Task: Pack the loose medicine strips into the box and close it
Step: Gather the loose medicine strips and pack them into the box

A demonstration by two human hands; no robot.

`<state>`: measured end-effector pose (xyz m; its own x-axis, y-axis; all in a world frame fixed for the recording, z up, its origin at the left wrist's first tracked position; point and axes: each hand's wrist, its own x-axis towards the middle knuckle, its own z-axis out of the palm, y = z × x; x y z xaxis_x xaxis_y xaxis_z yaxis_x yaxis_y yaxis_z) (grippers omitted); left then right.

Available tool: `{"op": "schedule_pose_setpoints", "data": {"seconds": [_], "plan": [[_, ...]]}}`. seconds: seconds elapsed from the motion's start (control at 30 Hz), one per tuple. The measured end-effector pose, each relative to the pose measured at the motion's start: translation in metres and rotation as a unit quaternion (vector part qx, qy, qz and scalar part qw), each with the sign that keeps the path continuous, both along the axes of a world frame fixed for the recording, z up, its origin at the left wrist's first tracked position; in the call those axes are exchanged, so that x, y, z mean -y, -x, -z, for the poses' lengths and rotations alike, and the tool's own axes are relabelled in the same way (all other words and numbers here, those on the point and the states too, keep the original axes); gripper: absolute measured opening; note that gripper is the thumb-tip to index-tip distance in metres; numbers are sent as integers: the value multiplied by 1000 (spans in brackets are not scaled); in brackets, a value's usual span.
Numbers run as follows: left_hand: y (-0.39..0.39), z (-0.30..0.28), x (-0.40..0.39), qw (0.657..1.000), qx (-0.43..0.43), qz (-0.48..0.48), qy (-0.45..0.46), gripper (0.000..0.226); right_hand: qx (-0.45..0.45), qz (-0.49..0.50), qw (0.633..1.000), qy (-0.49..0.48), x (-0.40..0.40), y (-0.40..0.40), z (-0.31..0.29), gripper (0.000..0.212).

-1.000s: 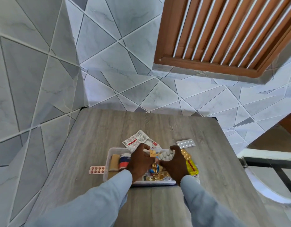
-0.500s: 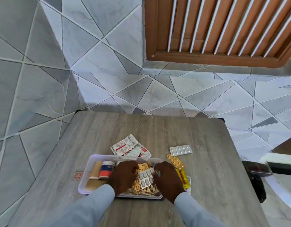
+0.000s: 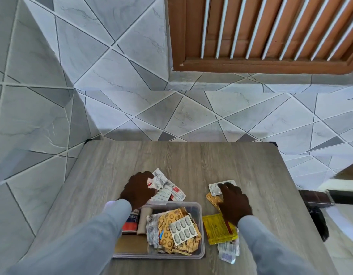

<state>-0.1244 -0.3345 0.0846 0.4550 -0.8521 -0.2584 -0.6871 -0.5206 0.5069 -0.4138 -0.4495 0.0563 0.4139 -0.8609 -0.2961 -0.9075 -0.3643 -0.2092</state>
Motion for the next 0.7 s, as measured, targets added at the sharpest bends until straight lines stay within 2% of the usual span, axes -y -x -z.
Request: {"op": "schedule_pose_setpoints", "data": {"seconds": [0.1, 0.23, 0.4, 0.47, 0.6, 0.7], "plan": [[-10, 11, 19, 986, 76, 44, -140, 77, -39, -26, 999, -12, 26, -14, -6, 73], [-19, 28, 36, 973, 104, 84, -188, 88, -124, -60, 989, -55, 41, -20, 2, 79], [-20, 41, 46, 974, 107, 95, -175, 86, -131, -45, 990, 0, 39, -22, 8, 55], [-20, 42, 49, 976, 115, 100, -156, 85, -113, -20, 993, 7, 41, -20, 4, 52], [-20, 34, 59, 981, 108, 138, -84, 95, 32, 86, 994, -66, 40, -21, -5, 57], [-10, 24, 63, 959, 135, 237, -81, 103, -3, 55, 993, -105, 31, -23, 0, 57]]}}
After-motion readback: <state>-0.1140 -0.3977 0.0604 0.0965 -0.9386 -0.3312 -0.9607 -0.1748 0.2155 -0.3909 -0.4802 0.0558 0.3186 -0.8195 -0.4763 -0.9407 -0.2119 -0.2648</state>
